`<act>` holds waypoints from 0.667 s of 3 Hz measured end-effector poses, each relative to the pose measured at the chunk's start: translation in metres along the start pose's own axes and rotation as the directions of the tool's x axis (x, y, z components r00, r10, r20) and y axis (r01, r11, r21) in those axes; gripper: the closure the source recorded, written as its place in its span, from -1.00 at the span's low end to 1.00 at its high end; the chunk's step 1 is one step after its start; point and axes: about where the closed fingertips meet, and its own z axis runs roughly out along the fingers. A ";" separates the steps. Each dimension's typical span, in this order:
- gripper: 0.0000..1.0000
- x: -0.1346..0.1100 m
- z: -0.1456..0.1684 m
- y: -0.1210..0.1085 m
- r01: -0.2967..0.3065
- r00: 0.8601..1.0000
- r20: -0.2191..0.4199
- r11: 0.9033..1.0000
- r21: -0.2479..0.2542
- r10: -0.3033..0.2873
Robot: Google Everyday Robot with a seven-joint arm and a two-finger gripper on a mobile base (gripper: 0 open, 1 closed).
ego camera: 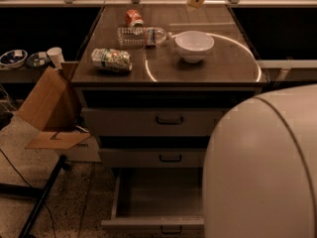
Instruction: Place water bottle into bottom drawer
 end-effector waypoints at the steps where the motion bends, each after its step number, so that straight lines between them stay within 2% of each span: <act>1: -1.00 -0.003 0.027 -0.001 -0.040 0.998 -0.040 0.999 0.033 0.041; 2: -1.00 -0.002 0.053 0.001 -0.075 0.988 -0.132 0.994 0.082 0.085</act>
Offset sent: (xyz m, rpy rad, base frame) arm 0.0357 0.0417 -0.0705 -0.1007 -0.0459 -0.3397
